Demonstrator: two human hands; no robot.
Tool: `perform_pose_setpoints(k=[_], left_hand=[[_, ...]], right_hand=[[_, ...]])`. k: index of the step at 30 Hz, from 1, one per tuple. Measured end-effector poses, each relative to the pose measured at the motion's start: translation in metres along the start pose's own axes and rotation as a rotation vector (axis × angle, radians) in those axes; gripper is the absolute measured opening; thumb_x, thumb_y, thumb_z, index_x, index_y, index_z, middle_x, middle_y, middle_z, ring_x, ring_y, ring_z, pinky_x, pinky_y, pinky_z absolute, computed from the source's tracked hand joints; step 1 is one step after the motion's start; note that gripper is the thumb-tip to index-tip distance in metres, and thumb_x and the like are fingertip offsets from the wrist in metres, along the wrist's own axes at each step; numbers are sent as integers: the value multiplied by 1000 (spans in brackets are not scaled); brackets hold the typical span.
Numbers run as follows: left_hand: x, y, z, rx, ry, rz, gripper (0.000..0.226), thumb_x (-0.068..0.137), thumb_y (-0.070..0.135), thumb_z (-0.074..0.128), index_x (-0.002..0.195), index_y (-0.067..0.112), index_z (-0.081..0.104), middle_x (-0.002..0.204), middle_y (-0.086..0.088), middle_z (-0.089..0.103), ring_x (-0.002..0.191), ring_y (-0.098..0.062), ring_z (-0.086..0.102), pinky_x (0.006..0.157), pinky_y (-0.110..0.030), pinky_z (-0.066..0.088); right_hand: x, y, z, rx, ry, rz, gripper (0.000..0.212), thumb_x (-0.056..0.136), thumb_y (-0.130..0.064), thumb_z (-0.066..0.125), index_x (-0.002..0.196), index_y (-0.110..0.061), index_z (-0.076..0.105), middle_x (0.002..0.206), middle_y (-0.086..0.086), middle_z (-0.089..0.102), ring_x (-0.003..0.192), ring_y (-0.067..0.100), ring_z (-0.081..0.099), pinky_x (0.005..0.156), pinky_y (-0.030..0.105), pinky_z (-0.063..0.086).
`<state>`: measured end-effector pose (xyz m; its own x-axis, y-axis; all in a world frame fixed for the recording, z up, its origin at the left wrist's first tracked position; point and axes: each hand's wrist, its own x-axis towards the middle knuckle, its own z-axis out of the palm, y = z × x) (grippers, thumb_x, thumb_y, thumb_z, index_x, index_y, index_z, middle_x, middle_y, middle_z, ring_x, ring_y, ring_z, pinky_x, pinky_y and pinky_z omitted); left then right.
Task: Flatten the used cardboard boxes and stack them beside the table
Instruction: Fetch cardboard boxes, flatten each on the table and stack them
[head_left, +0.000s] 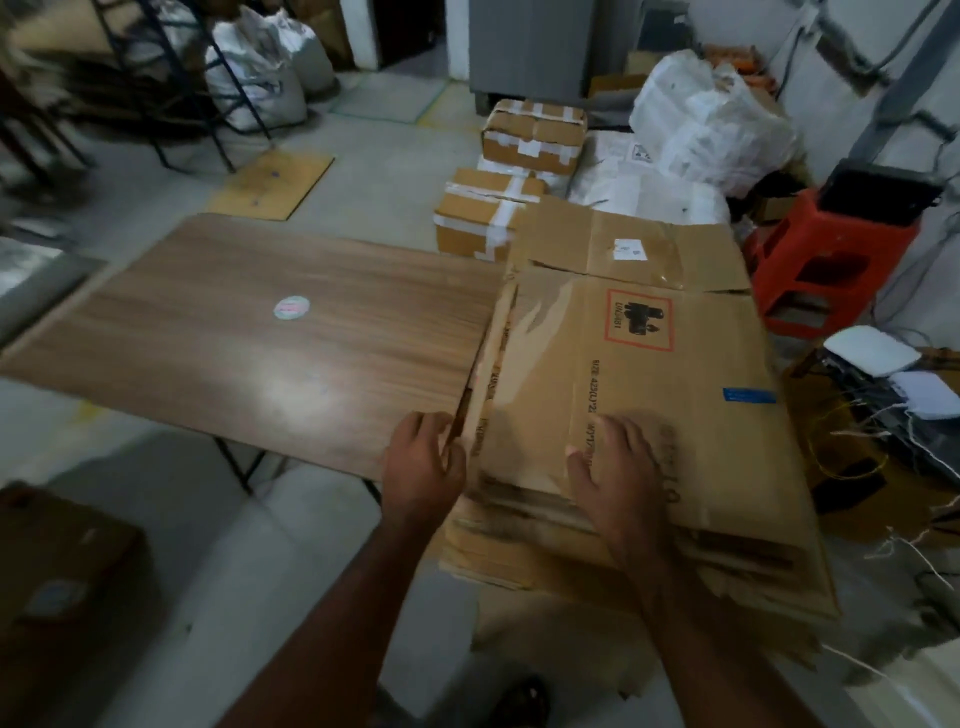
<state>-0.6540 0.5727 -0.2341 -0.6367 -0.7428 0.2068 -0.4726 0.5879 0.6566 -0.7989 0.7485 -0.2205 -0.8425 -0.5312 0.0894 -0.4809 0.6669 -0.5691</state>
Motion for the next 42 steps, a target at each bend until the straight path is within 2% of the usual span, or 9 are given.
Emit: perform_pose_setpoints(k=[5,10,13,18,23,27,32,37,42], left_hand=[[-29,-59,-65,6,166,-91,39,88,37,50,114,13,67,103,-4,64,93,-25,62,80,-43,55],[-94,-144,-158,33,379,-257,19,87,29,56,100,19,64,88,1,64,86,-25,62,76,-42,54],[-149,-194,-220,90,473,-370,13,88,24,61,97,17,66,81,3,65,80,-22,61,70,-36,51],[-242,-258,-303,155,534,-612,6,92,27,58,92,22,62,81,5,62,75,-19,59,66,-38,51],[-314,-289,-344,162,603,-823,6,96,25,60,90,24,62,78,8,59,71,-9,55,63,-34,52],[-343,-319,-359,153,674,-934,6,95,23,61,89,23,62,76,7,58,68,-12,54,60,-32,48],[-343,-369,-383,161,694,-1005,5,94,24,62,91,20,64,78,4,62,69,-14,56,60,-31,47],[-317,-436,-420,182,713,-1064,4,93,23,63,91,21,65,78,3,63,68,-15,58,61,-35,51],[-297,-496,-471,212,730,-1116,1,95,20,65,94,21,65,80,6,63,70,-11,58,60,-20,42]], right_hand=[[-22,-100,46,57,-142,-278,42,94,-27,67,133,-13,59,135,9,58,122,30,56,99,44,49],[-71,-208,122,121,-290,-583,43,87,-36,57,121,-10,66,120,14,65,115,35,60,97,42,49],[-122,-278,168,159,-406,-698,33,88,-23,68,120,-11,66,118,12,65,109,34,62,93,42,50],[-211,-373,238,198,-551,-924,32,86,-12,75,116,-8,66,117,12,65,111,33,62,95,38,48],[-271,-433,281,203,-686,-1110,28,88,-14,74,115,-10,68,119,10,64,114,30,62,98,37,48],[-299,-472,317,215,-787,-1184,29,87,-26,63,112,-11,68,116,9,65,111,28,63,95,32,45],[-309,-520,370,195,-859,-1228,23,90,-14,73,112,-11,68,115,8,64,109,26,62,91,28,41],[-300,-582,438,190,-940,-1243,22,91,-14,72,112,-12,68,114,6,64,105,23,62,85,25,38],[-304,-653,493,169,-1018,-1255,20,93,-18,69,113,-14,68,116,4,62,104,18,58,81,25,38]])
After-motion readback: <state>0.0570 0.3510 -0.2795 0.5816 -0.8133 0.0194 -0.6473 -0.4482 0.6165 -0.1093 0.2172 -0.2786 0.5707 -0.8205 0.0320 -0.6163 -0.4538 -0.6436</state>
